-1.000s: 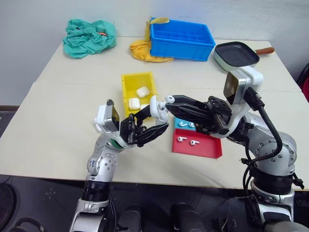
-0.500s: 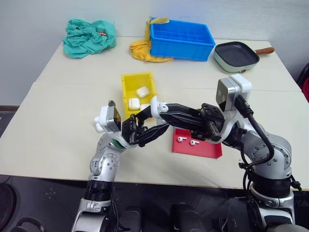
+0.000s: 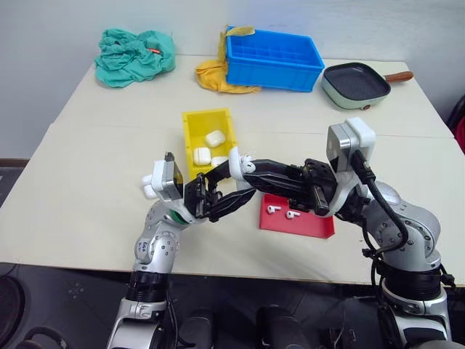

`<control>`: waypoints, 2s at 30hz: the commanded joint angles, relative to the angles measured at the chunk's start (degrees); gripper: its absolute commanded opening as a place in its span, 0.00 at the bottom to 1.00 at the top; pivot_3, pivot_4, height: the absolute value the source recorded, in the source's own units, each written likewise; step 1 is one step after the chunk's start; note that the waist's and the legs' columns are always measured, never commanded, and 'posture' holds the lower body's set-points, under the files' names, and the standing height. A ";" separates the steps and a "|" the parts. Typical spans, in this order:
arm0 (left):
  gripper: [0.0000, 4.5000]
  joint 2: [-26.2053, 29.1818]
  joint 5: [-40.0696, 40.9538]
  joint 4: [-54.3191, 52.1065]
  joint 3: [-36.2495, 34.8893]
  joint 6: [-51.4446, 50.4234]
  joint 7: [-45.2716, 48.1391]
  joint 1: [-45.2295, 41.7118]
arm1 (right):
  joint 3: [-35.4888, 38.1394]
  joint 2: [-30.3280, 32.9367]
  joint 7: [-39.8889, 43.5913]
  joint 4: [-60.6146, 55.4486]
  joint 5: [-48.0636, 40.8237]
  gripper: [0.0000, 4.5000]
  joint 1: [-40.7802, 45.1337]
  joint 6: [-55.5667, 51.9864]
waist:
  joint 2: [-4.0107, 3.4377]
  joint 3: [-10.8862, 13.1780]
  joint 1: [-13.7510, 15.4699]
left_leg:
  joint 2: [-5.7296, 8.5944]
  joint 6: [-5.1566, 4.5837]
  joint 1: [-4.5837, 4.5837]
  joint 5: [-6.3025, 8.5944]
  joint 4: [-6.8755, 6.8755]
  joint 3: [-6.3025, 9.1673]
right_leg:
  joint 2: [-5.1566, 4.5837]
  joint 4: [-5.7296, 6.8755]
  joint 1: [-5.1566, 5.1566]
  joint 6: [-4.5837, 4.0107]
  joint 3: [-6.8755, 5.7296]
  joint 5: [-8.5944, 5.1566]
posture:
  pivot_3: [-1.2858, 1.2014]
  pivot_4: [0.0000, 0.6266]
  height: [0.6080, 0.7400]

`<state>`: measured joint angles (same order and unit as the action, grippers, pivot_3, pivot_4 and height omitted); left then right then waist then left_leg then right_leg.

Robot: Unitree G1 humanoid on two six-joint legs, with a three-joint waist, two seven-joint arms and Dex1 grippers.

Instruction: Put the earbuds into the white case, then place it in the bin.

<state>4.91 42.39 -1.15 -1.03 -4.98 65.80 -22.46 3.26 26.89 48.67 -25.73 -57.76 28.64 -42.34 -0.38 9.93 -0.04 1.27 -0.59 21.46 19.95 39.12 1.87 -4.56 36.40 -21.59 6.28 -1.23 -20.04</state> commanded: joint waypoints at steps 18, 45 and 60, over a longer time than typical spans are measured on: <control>0.62 14.81 -15.42 1.37 3.76 0.97 -0.72 -0.81 | 19.04 20.67 7.21 -3.08 2.44 0.40 -21.64 3.69 | 0.03 0.02 1.31 | -0.01 -0.06 0.03 0.03 -0.06 -0.03 | 0.02 -0.40 0.10 0.00 0.00 0.00 | 0.52 0.24 1.00; 0.62 18.98 -23.61 -6.09 8.82 -2.19 -7.11 -4.44 | -0.37 21.25 3.30 -4.60 20.12 0.00 -12.26 6.24 | 0.07 0.04 1.39 | 0.03 -0.08 0.11 0.03 -0.12 0.04 | -0.01 -0.38 0.01 0.00 -0.04 0.00 | 0.52 0.24 1.00; 0.62 15.49 -17.24 -4.86 -7.11 -23.31 -34.42 -10.91 | 32.08 1.98 0.99 -9.84 20.20 0.75 -43.93 34.49 | 0.09 0.05 1.55 | 0.03 -0.05 -0.01 0.02 -0.02 0.02 | 0.03 0.11 0.07 0.03 0.03 0.01 | 0.52 0.24 1.00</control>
<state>20.81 25.09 -6.30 -6.35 -27.99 34.40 -30.36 32.57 30.36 51.28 -32.70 -38.80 -14.25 -12.02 -0.29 9.98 1.51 1.30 -0.61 21.45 19.96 39.10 1.89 -4.52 36.50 -21.53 6.31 -1.20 -20.02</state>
